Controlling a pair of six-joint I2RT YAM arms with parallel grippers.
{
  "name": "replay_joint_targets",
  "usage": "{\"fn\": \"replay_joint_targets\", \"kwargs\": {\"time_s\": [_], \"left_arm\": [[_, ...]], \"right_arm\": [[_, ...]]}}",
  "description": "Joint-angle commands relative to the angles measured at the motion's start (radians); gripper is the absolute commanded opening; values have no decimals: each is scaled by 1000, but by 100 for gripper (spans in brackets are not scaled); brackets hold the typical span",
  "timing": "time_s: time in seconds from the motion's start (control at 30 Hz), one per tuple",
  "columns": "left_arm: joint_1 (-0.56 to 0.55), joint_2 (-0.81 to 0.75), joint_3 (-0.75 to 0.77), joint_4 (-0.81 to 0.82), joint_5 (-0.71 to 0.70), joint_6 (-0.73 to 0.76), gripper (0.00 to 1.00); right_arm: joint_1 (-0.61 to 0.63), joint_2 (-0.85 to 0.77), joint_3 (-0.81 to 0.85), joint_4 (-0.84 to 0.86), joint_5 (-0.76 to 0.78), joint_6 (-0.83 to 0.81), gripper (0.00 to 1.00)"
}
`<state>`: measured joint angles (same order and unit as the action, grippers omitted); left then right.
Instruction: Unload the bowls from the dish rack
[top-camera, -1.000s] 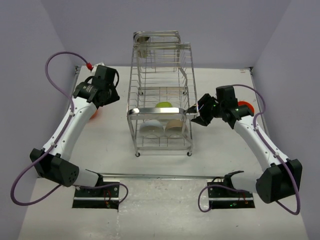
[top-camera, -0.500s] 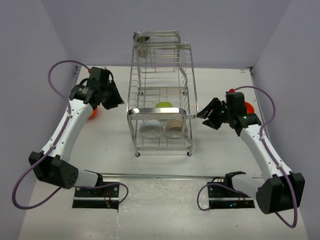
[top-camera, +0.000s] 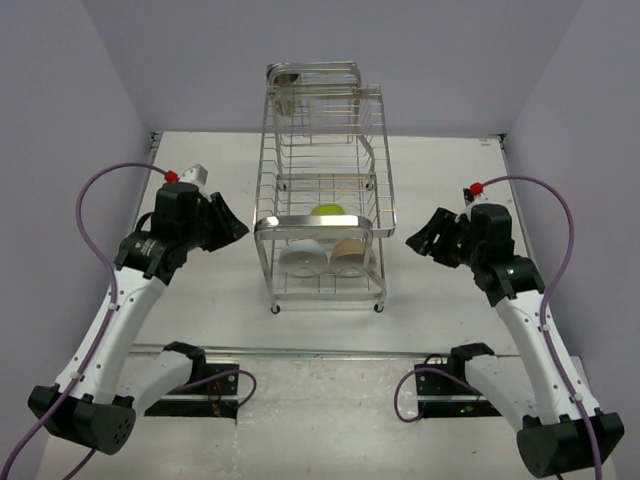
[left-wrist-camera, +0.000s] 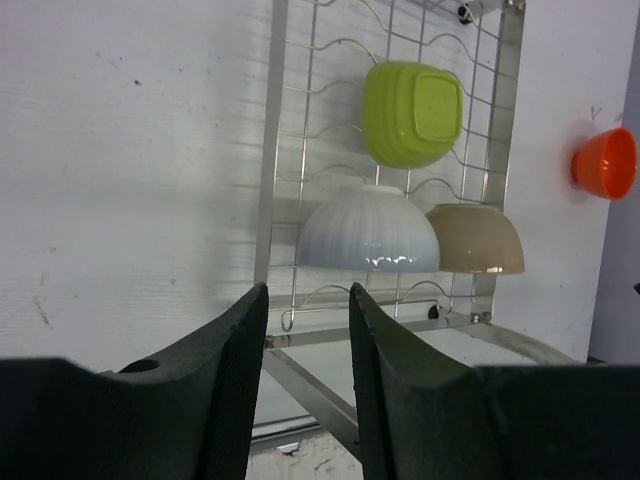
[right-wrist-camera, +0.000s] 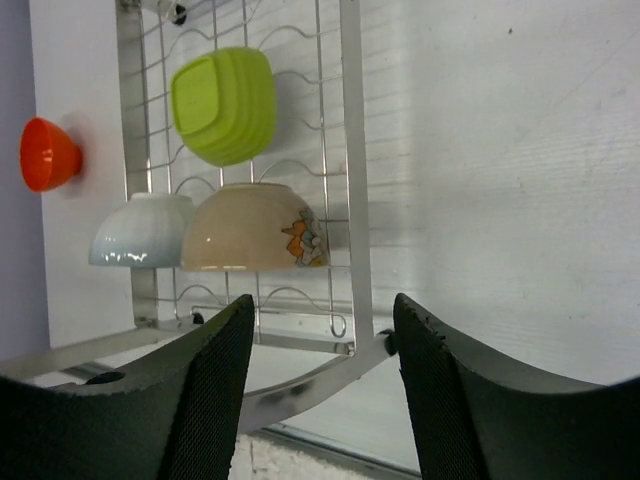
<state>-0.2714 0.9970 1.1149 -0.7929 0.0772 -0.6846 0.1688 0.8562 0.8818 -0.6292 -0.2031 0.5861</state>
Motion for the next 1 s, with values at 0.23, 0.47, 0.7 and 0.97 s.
{"fn": "replay_joint_targets", "kwargs": {"time_s": [0.23, 0.47, 0.7, 0.97], "left_arm": [[-8, 107, 5, 110, 345, -208, 40], [-9, 115, -10, 73, 433, -546, 38], [-26, 55, -136, 122, 405, -786, 37], [-64, -47, -378, 291, 311, -931, 36]], "right_arm": [[18, 41, -15, 123, -351, 450, 57], [24, 32, 42, 135, -291, 719, 58], [41, 9, 31, 186, -203, 822, 58], [41, 14, 6, 217, -199, 796, 58]]}}
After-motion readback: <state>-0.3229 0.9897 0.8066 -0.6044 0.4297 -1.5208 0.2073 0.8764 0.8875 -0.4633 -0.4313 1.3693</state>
